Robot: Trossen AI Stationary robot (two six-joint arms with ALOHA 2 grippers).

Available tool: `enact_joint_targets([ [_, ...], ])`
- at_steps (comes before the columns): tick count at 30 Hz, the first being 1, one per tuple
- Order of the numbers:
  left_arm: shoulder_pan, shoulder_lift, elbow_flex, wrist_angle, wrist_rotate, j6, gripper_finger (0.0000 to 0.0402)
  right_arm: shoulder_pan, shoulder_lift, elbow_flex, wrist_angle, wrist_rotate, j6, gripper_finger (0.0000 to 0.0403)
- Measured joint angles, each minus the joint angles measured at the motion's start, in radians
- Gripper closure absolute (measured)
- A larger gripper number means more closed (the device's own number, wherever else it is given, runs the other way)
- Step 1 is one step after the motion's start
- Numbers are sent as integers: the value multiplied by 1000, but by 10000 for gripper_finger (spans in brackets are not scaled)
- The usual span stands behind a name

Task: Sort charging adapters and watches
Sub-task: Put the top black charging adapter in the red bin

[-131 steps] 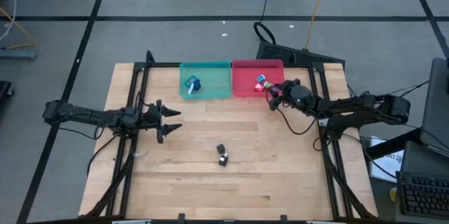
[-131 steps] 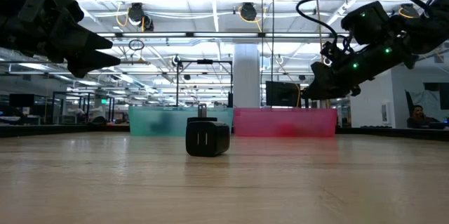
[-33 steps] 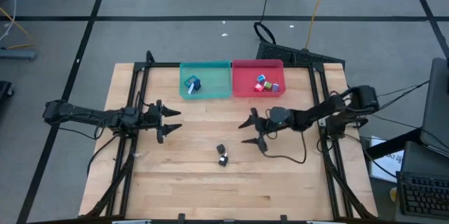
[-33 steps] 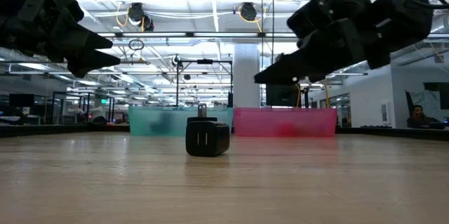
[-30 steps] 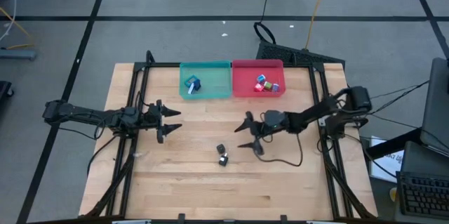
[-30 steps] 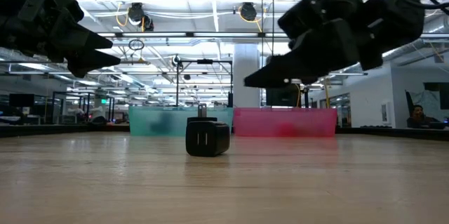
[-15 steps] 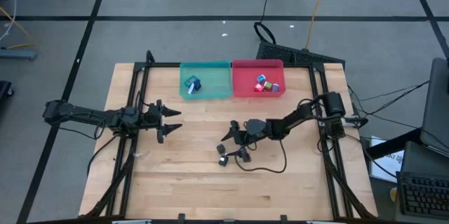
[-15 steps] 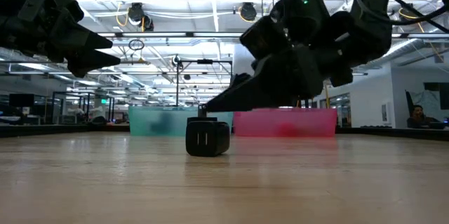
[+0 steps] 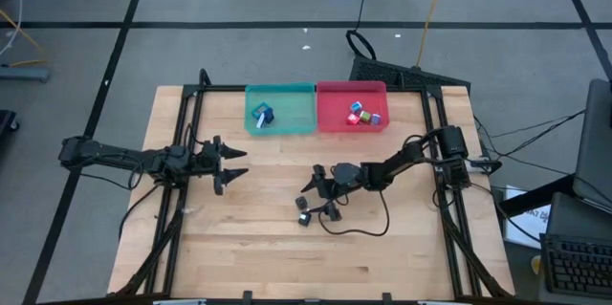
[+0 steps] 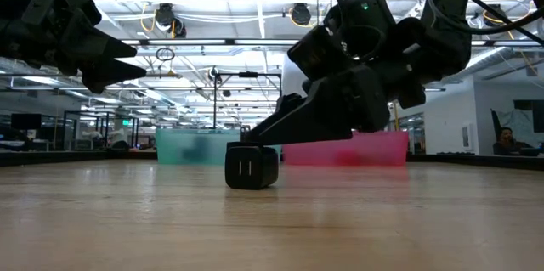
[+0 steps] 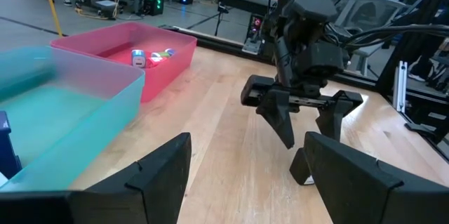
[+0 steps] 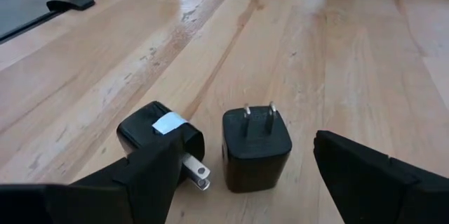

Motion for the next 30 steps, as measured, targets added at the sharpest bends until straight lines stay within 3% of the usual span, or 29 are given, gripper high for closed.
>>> enact_joint_targets([
  [26, 0, 0, 0, 0, 0, 0, 123, 30, 0, 40, -10, 8, -11, 99],
  [30, 0, 0, 0, -1, 0, 0, 123, 30, 0, 40, -27, 102, -22, 99],
])
